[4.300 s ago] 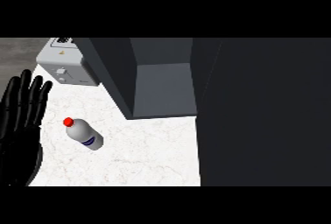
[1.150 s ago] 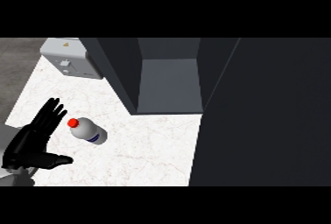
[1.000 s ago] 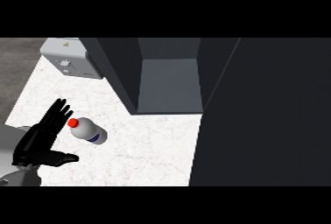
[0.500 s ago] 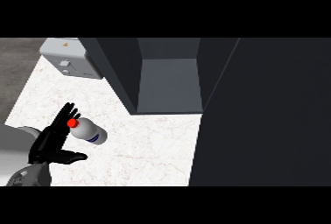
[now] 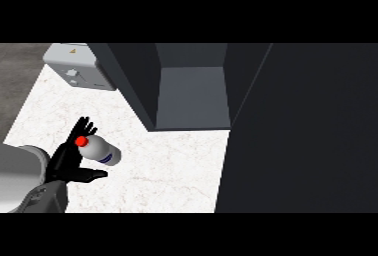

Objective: Pick up the bottled water, place it into the cabinet and close the cabinet

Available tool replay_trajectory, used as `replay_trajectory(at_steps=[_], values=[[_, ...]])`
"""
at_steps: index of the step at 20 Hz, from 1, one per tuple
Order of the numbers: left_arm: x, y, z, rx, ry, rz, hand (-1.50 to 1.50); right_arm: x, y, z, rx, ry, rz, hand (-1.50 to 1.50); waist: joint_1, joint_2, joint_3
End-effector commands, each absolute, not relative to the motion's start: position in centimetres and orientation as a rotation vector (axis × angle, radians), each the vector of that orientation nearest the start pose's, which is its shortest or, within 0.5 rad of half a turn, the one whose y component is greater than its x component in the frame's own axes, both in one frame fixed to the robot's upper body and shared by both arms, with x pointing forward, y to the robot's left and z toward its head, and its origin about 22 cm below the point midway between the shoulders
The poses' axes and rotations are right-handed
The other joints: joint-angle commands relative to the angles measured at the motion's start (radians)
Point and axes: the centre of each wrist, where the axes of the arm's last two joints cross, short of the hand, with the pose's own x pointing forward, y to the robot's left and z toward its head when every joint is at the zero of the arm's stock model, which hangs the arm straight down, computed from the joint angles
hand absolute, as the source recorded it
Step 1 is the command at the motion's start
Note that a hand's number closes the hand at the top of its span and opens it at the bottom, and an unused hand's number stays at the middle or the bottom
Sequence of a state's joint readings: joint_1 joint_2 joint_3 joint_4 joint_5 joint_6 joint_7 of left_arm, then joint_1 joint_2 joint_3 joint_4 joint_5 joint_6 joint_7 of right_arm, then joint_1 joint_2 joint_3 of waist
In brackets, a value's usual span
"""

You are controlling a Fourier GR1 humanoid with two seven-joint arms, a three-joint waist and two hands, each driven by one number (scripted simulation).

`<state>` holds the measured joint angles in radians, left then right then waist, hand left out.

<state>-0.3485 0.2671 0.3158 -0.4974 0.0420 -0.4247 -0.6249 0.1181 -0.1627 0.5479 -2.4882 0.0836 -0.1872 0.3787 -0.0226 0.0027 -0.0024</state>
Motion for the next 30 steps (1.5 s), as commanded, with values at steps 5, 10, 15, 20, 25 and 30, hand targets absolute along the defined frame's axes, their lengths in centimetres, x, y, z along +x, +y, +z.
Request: replay_trajectory(at_steps=[5,10,15,20,25,30], values=[[26.8,32.7,-13.5,-0.167,-1.564,0.129,-1.50,10.3,-18.1,19.0,0.213,-1.994,0.251,-1.50,-0.001,0.001,0.000],[27.8,32.8,-12.8,-0.253,-1.575,0.113,1.50,9.8,-16.7,18.9,0.239,-1.992,0.250,-1.50,-0.002,-0.001,0.000],[29.1,29.8,-12.5,-0.271,-1.645,-0.079,1.50,11.3,-16.8,18.0,0.236,-1.990,0.244,-1.50,0.001,-0.001,0.001],[28.5,27.1,-13.2,-0.135,-1.778,-0.180,1.50,10.9,-17.4,18.1,0.222,-1.981,0.261,-1.50,0.008,-0.003,0.002],[27.4,24.3,-13.9,0.028,-1.848,-0.124,1.50,9.9,-17.8,18.8,0.235,-1.972,0.234,-1.50,0.018,-0.008,0.003],[29.5,22.0,-11.2,-0.040,-1.910,-0.057,1.50,11.2,-17.6,18.6,0.229,-1.978,0.215,-1.50,0.025,-0.007,0.003]])
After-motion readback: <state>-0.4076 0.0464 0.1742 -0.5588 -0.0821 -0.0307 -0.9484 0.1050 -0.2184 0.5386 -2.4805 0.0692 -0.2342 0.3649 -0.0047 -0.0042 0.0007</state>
